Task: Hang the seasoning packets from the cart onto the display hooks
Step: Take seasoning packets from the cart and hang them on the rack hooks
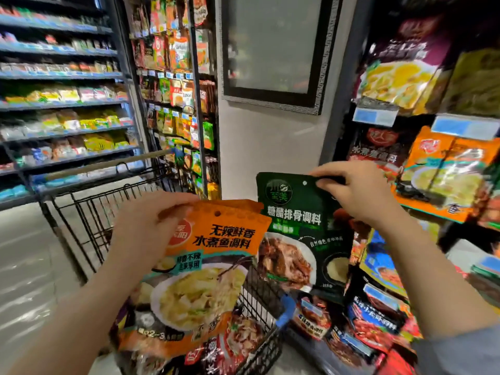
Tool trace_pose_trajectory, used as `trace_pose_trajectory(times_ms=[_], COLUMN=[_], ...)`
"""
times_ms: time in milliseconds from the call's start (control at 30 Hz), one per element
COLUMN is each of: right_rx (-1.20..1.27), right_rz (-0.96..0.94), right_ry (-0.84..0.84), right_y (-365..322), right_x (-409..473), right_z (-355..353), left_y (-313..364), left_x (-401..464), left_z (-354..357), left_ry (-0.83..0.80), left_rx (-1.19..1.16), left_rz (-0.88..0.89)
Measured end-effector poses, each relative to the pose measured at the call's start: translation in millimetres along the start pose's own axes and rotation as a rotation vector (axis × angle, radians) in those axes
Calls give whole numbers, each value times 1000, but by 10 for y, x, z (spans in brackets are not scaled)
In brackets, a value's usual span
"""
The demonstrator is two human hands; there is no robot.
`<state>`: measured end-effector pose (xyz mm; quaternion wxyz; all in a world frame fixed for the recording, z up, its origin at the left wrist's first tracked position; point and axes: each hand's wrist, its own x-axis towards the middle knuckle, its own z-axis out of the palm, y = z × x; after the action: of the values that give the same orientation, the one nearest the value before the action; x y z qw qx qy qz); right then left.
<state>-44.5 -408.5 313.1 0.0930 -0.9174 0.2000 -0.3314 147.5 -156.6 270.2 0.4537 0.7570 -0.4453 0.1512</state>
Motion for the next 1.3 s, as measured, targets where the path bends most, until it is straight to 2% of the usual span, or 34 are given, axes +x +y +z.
trace_pose_trajectory(times_ms=[133, 267, 467, 600, 700, 867, 1100, 1300], right_rx=[-26, -8, -98, -73, -90, -82, -200, -249], right_rz=[42, 166, 303, 423, 480, 537, 557, 536], right_ry=[56, 147, 226, 368, 468, 613, 660, 796], right_y=[483, 943, 1690, 2130, 2396, 2692, 2912, 3044], right_x=[-257, -535, -894, -1144, -1315, -1412, -1231, -1014], right_z=[-355, -732, -1238, -1454, -1551, -1644, -1690, -1627], left_y=[378, 795, 1365, 1684, 1832, 2012, 2196, 2239], left_x=[153, 335, 593, 728, 795, 927, 1309, 1623], left_z=[514, 1115, 2026, 2649, 3043, 3510, 4094, 4510], left_ry=[-81, -153, -230, -253, -282, -341, -438, -494], left_rx=[-152, -326, -387, -449, -556, -638, -720, -814], left_rz=[33, 64, 236, 328, 326, 331, 441, 507])
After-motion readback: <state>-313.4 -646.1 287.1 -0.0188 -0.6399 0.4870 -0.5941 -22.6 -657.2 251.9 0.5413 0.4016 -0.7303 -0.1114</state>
